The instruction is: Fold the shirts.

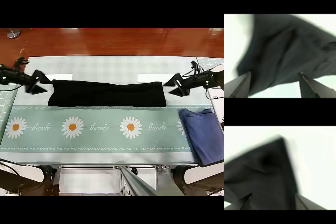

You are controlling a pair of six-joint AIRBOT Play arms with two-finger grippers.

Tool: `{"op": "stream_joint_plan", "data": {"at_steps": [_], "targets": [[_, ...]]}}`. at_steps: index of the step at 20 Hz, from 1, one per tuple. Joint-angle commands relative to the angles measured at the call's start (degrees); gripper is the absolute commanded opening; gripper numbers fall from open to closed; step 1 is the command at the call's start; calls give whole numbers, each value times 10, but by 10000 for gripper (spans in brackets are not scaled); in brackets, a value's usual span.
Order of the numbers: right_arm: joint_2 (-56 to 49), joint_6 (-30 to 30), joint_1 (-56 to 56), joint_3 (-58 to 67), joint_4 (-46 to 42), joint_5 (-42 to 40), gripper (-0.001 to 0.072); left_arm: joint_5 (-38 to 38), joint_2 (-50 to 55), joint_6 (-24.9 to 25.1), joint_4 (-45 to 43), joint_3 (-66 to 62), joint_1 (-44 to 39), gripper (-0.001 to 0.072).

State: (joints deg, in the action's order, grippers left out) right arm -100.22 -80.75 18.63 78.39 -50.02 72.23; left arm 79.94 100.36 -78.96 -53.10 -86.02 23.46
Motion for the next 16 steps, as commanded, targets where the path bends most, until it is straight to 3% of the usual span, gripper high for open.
{"op": "stream_joint_plan", "data": {"at_steps": [1,5,8,9,10,11,12,13,16], "targets": [[0,-31,13,-24,-79,27,618,-31,-66,-12,-66,51,33,700],[-25,-23,-26,-36,-25,-9,618,-148,-174,41,9,186,-4,701],[-40,3,-56,-36,49,-26,616,-143,-200,65,64,229,-69,701],[-39,9,-65,-33,64,-34,501,-134,-198,65,68,229,-96,701],[-39,12,-70,-25,70,-28,217,-134,-197,68,68,229,-126,699],[-38,24,-71,-10,73,-5,34,-135,-196,76,68,229,-154,637],[-31,35,-71,1,75,19,32,-135,-194,85,68,229,-181,244],[-10,44,-68,4,68,33,32,-136,-193,96,71,229,-207,41],[96,28,-70,-17,-38,43,32,-148,-193,104,86,229,-280,26]]}}
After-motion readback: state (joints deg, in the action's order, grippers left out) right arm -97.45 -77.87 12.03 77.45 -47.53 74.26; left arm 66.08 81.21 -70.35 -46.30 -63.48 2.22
